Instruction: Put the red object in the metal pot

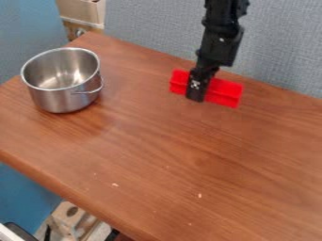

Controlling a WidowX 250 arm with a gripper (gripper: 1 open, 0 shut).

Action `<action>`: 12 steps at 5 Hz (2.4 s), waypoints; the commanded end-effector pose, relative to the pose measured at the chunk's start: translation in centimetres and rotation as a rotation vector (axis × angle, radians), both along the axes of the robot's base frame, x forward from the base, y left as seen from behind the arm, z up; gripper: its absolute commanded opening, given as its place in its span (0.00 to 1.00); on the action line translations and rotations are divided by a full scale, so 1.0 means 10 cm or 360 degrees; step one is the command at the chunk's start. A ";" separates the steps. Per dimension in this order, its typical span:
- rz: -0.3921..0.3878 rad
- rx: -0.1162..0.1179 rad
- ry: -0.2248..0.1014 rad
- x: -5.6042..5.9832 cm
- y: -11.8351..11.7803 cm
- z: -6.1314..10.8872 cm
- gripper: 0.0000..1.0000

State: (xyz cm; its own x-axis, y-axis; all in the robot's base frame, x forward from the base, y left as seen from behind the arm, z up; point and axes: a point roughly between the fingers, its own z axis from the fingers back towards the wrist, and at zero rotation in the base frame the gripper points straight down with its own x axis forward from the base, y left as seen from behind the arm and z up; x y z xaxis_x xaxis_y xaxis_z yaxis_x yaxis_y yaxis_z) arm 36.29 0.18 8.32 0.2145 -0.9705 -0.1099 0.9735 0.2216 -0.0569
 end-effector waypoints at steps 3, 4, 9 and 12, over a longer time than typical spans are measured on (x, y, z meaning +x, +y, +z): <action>0.0809 0.0051 -0.0169 -0.26 1.04 0.53 0.00; 0.1135 0.0063 -0.0175 -0.43 1.43 0.56 0.00; 0.1908 0.0055 -0.0226 -0.77 2.25 0.61 0.00; 0.1931 0.0077 -0.0208 -0.66 2.23 0.26 0.00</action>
State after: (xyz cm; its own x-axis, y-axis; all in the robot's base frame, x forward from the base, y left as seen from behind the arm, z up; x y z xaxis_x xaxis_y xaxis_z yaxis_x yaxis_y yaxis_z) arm 29.43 22.80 9.12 0.9888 -0.1203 -0.0882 0.1225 0.9923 0.0195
